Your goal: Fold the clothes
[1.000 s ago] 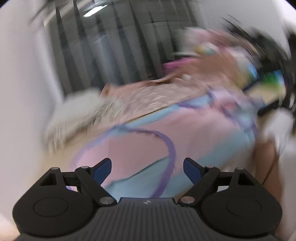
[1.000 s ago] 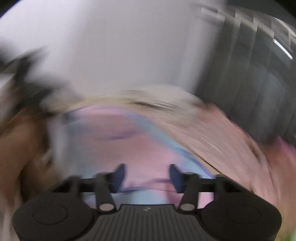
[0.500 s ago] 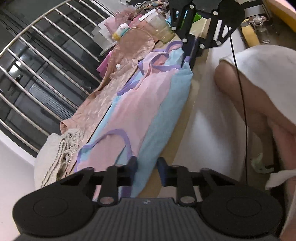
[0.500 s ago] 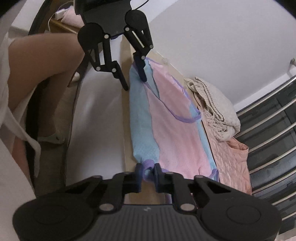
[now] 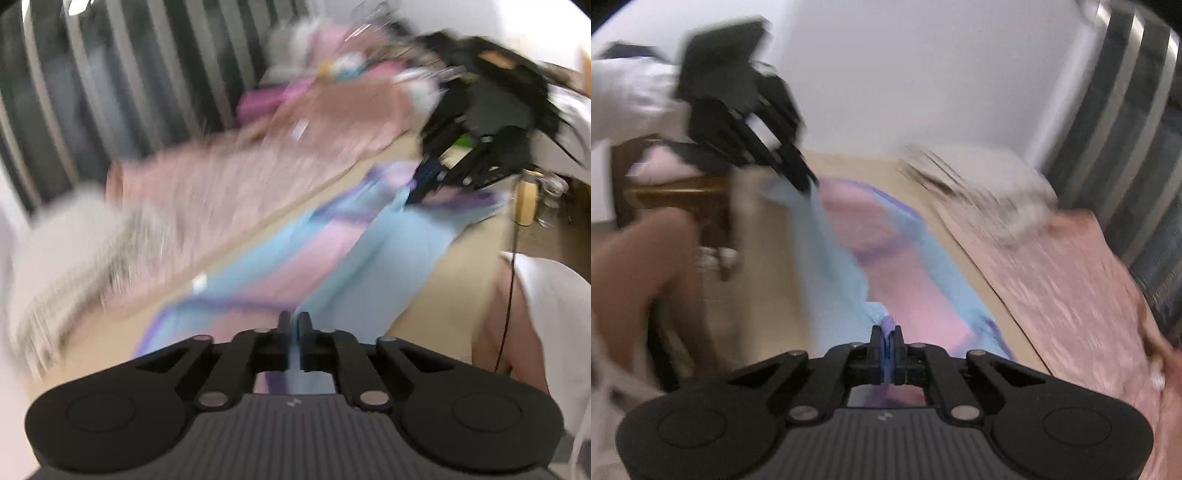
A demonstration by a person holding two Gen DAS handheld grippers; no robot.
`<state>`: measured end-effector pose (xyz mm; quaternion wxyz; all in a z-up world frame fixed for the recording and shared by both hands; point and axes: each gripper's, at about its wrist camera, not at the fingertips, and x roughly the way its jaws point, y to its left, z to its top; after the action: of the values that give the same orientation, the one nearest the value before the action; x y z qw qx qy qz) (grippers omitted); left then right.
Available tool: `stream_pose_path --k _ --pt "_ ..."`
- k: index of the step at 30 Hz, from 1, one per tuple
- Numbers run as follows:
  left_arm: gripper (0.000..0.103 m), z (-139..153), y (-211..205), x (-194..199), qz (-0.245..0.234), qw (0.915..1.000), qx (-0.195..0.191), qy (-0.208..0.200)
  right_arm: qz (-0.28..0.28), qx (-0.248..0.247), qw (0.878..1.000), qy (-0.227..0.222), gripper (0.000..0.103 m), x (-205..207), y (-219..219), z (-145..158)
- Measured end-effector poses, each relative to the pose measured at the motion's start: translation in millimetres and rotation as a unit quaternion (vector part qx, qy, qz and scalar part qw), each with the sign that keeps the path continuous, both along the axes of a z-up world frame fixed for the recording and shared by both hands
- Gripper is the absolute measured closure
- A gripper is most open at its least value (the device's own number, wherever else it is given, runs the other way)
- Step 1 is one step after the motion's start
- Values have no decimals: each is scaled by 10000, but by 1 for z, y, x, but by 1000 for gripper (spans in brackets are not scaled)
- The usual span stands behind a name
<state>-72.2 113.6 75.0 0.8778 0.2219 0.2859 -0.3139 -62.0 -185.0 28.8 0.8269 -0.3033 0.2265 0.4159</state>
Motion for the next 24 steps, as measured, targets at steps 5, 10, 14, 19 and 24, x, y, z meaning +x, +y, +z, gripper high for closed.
stream_pose_path --k 5,10,14,19,24 --pt "46 -13 43 1 554 9920 -711 883 -672 32 9971 -359 77 -10 -34 4" --pt "42 -27 83 -17 1275 9775 -1303 1063 -993 927 9903 300 38 -63 -107 4" --pt "99 -34 85 -10 1216 9737 -1491 1222 -1342 951 9853 458 48 -76 -111 -24" --pt "101 -34 88 -20 1114 9771 -1338 1221 -1382 1247 9778 963 101 -72 -114 -38" --pt "101 -18 108 -21 1324 9775 -1238 1080 -1131 1500 9709 1486 103 -55 -137 -12"
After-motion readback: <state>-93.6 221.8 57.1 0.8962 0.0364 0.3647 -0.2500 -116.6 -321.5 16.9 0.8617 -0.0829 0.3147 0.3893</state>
